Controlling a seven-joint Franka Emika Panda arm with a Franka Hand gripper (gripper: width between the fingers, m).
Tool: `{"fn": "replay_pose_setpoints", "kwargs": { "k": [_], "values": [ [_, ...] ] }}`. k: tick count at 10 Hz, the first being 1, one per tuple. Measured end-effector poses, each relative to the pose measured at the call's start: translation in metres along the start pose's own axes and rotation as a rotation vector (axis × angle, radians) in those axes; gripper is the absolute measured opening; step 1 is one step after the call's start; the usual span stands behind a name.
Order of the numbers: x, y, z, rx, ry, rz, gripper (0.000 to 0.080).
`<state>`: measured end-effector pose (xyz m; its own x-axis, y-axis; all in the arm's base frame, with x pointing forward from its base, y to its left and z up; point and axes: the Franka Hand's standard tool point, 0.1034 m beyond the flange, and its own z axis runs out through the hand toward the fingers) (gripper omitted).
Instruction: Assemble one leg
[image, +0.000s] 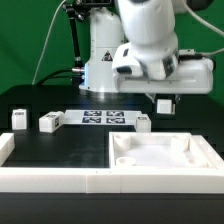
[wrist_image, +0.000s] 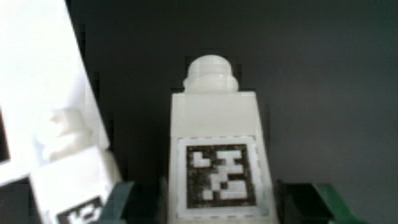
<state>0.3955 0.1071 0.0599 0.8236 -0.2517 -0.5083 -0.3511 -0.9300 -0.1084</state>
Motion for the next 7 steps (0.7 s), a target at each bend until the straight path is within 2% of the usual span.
{"fn": "replay_pose_setpoints", "kwargs": {
  "k": [1, 2, 4, 5, 6, 7],
  "values": [
    [0.006, 0.004, -0.005, -0.017, 0.051, -0.019, 0.0291],
    [0.012, 0.006, -0.017, -0.036, 0.139, -0.052, 0.0291],
    [0.017, 0.013, -0.039, -0.058, 0.269, -0.116, 0.0291],
    [0.022, 0.011, -0.054, -0.065, 0.37, -0.149, 0.0291],
    [0.021, 0.007, -0.063, -0.069, 0.429, -0.163, 0.0291],
    [0.021, -0.003, -0.073, -0.07, 0.483, -0.179, 0.0291]
  ]
}}
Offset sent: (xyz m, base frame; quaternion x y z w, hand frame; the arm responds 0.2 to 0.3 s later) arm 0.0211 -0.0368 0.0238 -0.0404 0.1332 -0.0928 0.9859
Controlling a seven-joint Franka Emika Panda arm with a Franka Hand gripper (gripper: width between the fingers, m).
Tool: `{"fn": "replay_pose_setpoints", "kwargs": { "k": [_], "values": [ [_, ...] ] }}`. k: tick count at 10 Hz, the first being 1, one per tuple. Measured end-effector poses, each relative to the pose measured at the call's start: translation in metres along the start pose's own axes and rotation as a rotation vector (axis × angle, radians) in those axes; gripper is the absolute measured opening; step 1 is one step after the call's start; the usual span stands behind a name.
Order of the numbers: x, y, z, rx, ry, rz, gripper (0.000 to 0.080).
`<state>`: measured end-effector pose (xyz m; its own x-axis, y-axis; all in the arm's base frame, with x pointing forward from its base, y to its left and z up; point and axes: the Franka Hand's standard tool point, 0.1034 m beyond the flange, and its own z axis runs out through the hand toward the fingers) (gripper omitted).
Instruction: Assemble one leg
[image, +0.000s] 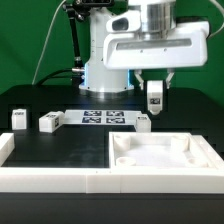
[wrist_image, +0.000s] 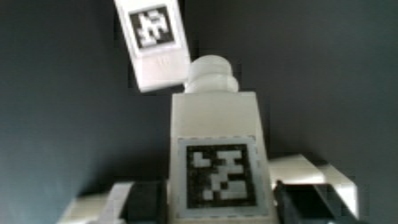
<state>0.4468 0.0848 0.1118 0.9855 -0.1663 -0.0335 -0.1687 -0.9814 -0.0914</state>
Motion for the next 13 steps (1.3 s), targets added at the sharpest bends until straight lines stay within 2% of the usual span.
{"fn": "replay_pose_setpoints", "kwargs": {
  "k": [1, 2, 3, 4, 5, 9, 13],
  "values": [
    [0.006, -0.009, -0.004, 0.012, 0.076, 0.012, 0.0291],
    [0.007, -0.011, -0.002, 0.029, 0.198, 0.0, 0.0291],
    [0.002, -0.012, -0.001, 0.041, 0.267, 0.002, 0.0291],
    [0.001, -0.014, 0.001, 0.033, 0.252, -0.03, 0.0291],
    [0.013, -0.025, 0.0, 0.024, 0.268, -0.115, 0.0291],
    [0.055, -0.047, -0.009, 0.023, 0.287, -0.237, 0.0291],
    [0.055, -0.046, -0.007, 0.025, 0.287, -0.237, 0.0291]
  ]
}}
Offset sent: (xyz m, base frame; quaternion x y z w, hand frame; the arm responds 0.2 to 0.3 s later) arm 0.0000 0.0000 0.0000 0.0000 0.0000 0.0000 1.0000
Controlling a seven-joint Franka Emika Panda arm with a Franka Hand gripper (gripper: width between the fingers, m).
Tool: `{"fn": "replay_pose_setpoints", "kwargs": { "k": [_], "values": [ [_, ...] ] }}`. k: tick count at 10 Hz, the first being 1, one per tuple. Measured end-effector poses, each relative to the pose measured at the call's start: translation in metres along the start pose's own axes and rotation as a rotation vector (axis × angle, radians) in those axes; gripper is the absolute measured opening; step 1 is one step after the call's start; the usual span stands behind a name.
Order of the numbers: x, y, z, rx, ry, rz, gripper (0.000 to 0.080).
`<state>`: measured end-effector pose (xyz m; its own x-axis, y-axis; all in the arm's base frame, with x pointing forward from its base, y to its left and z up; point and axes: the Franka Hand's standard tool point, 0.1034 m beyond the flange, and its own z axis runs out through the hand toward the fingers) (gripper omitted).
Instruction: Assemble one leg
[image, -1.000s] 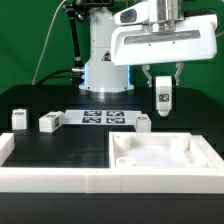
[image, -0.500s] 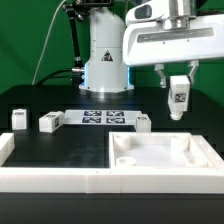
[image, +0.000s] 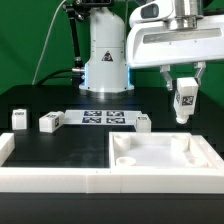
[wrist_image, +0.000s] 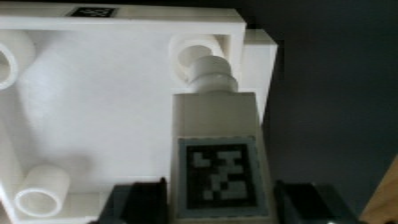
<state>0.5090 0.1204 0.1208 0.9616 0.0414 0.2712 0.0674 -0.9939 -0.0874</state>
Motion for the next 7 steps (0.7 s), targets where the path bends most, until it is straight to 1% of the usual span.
{"fn": "replay_pose_setpoints", "kwargs": {
  "k": [1, 2, 3, 4, 6, 7],
  "values": [
    [0.001, 0.004, 0.007, -0.001, -0.007, -0.028, 0.0291],
    [0.014, 0.002, 0.01, 0.003, -0.005, -0.031, 0.0291],
    [0.033, -0.001, 0.012, 0.009, 0.007, -0.054, 0.0291],
    [0.045, -0.002, 0.015, 0.012, 0.017, -0.077, 0.0291],
    [0.063, -0.004, 0.02, 0.016, 0.034, -0.125, 0.0291],
    [0.067, -0.003, 0.023, 0.015, 0.052, -0.161, 0.0291]
  ]
}}
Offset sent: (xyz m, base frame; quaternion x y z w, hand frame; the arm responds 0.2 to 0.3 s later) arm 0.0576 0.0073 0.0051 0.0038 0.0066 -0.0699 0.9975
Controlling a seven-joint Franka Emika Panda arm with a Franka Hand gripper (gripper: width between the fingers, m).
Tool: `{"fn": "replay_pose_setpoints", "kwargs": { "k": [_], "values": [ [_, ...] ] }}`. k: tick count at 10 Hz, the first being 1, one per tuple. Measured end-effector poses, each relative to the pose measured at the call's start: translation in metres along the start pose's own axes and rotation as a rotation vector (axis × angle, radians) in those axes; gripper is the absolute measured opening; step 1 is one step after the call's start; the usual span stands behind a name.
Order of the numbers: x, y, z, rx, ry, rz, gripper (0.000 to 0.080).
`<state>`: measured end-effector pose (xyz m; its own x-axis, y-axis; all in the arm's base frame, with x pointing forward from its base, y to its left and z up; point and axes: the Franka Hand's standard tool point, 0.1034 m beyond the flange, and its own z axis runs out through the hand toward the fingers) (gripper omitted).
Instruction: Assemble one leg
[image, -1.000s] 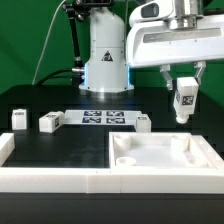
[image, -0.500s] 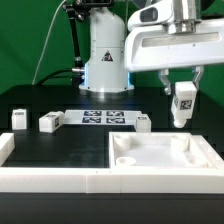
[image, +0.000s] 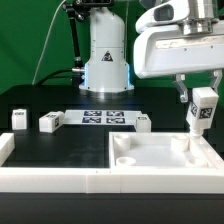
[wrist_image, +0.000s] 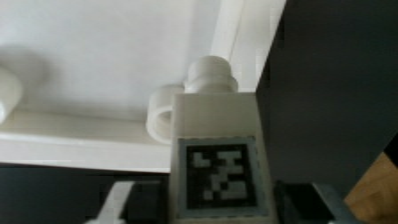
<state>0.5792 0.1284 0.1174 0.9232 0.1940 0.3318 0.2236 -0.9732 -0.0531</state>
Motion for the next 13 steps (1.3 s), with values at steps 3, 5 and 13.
{"fn": "replay_pose_setpoints", "kwargs": {
  "k": [3, 5, 13],
  "values": [
    [0.005, 0.003, -0.002, -0.017, 0.117, -0.003, 0.0291],
    [-0.001, 0.008, 0.004, -0.033, 0.197, -0.008, 0.0291],
    [0.024, 0.022, 0.032, -0.043, 0.225, -0.043, 0.0291]
  ]
}}
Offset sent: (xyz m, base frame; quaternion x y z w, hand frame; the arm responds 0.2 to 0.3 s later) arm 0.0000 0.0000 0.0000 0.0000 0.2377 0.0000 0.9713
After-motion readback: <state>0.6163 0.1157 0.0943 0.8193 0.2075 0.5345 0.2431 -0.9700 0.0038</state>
